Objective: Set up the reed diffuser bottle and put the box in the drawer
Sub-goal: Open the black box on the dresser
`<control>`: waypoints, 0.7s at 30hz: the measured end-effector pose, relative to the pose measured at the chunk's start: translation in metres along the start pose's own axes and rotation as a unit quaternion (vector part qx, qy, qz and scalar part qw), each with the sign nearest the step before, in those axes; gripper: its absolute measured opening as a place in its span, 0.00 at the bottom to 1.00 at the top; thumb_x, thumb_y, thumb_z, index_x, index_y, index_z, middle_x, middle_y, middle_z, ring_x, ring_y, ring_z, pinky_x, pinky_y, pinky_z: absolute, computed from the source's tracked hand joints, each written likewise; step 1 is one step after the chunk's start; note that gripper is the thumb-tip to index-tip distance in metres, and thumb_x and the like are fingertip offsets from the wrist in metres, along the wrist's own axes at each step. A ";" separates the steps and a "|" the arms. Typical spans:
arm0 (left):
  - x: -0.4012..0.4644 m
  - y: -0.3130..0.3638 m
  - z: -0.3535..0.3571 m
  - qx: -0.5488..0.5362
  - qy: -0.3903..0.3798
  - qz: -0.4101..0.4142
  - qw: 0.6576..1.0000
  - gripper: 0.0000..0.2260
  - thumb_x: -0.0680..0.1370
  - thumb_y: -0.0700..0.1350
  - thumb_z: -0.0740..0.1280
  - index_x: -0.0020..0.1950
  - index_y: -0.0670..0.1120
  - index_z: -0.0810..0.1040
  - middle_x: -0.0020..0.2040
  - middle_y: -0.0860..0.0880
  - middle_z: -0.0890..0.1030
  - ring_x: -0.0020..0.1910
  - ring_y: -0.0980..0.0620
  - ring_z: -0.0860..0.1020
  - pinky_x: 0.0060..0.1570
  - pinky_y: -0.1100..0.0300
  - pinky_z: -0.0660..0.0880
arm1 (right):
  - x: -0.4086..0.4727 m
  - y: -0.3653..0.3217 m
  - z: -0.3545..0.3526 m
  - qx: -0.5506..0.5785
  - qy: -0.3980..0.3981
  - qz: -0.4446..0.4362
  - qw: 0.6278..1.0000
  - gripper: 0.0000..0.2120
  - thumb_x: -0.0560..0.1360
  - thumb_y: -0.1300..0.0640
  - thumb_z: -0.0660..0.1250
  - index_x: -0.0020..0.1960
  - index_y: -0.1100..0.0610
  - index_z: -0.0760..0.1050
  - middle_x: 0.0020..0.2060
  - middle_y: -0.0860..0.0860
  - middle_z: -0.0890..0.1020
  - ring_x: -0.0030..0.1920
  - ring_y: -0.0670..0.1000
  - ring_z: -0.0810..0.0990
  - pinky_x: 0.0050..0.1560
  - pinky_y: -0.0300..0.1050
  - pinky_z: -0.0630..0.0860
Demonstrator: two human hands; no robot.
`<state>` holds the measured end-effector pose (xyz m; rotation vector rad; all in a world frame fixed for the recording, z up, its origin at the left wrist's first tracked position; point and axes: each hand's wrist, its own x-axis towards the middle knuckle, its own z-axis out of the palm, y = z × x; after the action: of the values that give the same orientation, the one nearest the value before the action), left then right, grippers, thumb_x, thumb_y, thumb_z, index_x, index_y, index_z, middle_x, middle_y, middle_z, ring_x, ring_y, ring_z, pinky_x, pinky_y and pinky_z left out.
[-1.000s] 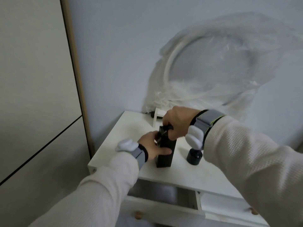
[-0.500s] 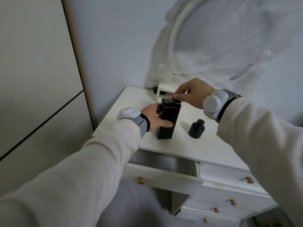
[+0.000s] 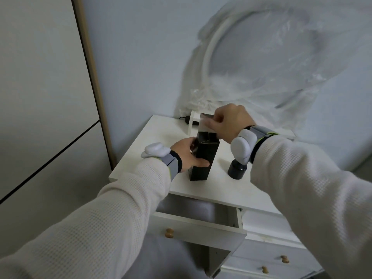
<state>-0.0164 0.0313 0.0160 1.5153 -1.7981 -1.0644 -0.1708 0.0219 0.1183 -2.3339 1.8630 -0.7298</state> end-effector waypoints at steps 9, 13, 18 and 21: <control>0.004 -0.006 0.001 -0.018 0.015 -0.002 1.000 0.22 0.69 0.50 0.80 0.59 0.50 0.76 0.56 0.51 0.80 0.55 0.44 0.81 0.47 0.53 0.75 | -0.003 -0.002 -0.007 -0.018 -0.168 -0.039 0.985 0.10 0.72 0.57 0.72 0.49 0.47 0.74 0.49 0.44 0.84 0.53 0.51 0.81 0.59 0.52 0.76; 0.001 -0.004 0.002 -0.012 0.016 -0.006 1.000 0.24 0.69 0.51 0.80 0.60 0.50 0.76 0.57 0.50 0.80 0.55 0.44 0.81 0.45 0.53 0.75 | -0.009 -0.002 -0.008 -0.013 -0.144 -0.034 0.989 0.10 0.71 0.52 0.74 0.49 0.49 0.75 0.48 0.45 0.82 0.52 0.52 0.80 0.60 0.55 0.74; 0.000 0.001 0.003 -0.001 0.019 -0.002 1.000 0.23 0.70 0.50 0.79 0.60 0.49 0.75 0.58 0.50 0.79 0.56 0.43 0.81 0.46 0.53 0.74 | -0.012 -0.010 -0.012 -0.090 -0.111 -0.063 0.988 0.09 0.70 0.45 0.74 0.43 0.46 0.76 0.48 0.43 0.82 0.54 0.50 0.77 0.62 0.54 0.67; 0.001 -0.001 0.003 0.012 0.014 -0.009 1.000 0.24 0.70 0.51 0.79 0.61 0.50 0.75 0.58 0.50 0.79 0.56 0.45 0.81 0.49 0.52 0.77 | -0.010 -0.011 -0.014 -0.041 -0.163 -0.040 0.985 0.11 0.69 0.45 0.75 0.44 0.49 0.77 0.49 0.45 0.84 0.51 0.50 0.81 0.61 0.54 0.69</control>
<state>-0.0182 0.0310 0.0136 1.5562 -1.7863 -1.0296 -0.1680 0.0374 0.1308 -2.4112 1.6948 -0.2579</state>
